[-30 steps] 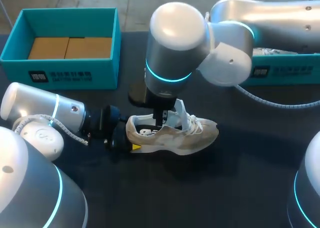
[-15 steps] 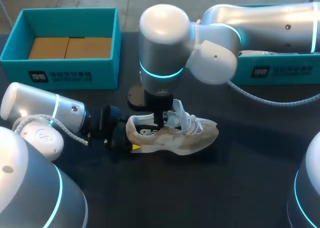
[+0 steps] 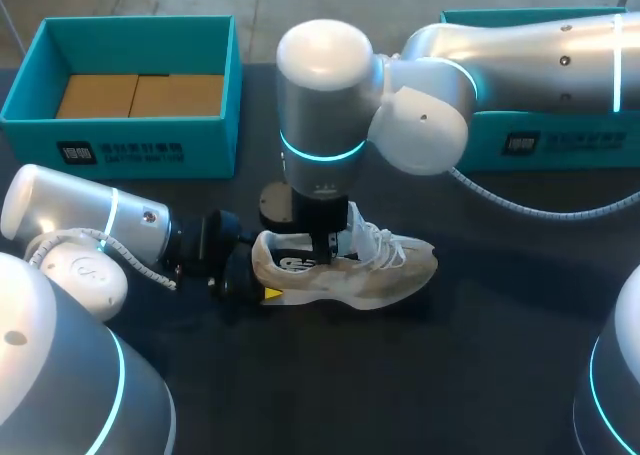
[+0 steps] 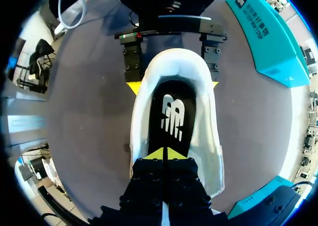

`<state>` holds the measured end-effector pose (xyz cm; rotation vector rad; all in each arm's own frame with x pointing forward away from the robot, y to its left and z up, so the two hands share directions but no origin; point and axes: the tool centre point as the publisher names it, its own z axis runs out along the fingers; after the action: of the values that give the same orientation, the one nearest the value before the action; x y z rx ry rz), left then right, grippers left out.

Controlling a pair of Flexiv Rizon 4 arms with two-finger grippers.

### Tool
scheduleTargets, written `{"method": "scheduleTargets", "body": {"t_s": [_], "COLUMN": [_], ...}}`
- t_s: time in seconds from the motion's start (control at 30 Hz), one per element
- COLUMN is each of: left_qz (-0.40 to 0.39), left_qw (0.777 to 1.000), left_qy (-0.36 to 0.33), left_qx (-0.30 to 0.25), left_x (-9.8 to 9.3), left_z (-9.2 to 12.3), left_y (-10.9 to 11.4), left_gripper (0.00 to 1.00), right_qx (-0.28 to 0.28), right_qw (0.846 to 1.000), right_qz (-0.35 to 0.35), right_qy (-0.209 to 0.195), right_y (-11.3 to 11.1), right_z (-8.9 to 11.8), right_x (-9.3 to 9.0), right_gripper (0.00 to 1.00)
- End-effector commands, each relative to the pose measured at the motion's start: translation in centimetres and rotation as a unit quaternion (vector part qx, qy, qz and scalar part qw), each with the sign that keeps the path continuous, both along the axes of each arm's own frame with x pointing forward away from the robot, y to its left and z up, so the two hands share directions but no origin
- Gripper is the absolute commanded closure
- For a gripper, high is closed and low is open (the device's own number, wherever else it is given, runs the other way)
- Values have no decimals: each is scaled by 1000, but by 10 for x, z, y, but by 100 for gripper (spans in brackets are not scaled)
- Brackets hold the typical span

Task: Take the shoe out of the shoebox, open the shoe tongue, remove and reinsert the insole, then place the shoe into the shoebox

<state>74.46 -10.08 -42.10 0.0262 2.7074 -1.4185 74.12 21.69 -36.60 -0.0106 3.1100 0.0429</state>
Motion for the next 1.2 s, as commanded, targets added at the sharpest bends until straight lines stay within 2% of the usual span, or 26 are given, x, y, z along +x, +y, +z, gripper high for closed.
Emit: {"method": "scheduleTargets", "body": {"t_s": [0.03,0.37,0.6,0.67,0.77,1.2], "left_qz": [0,0,0,0,0,0], "left_qw": [1000,1000,1000,1000,1000,1000], "left_qy": [0,0,0,0,0,0], "left_qx": [2,2,2,2,2,2], "left_x": [-1,-1,-1,-1,-1,-1], "left_z": [-1,-1,-1,-1,-1,-1], "left_y": [2,2,2,2,2,2], "left_gripper": [100,100,100,100,100,100], "right_qx": [3,7,6,6,6,5], "right_qw": [1000,1000,1000,1000,999,998], "right_qz": [-3,-6,-9,-14,-16,-17], "right_qy": [-2,-10,-18,-27,-39,-58], "right_y": [-4,-7,-8,-9,-10,-11], "right_z": [-2,-12,-17,-19,-19,-23], "right_x": [-1,11,13,13,15,23], "right_gripper": [100,100,100,95,76,71]}}
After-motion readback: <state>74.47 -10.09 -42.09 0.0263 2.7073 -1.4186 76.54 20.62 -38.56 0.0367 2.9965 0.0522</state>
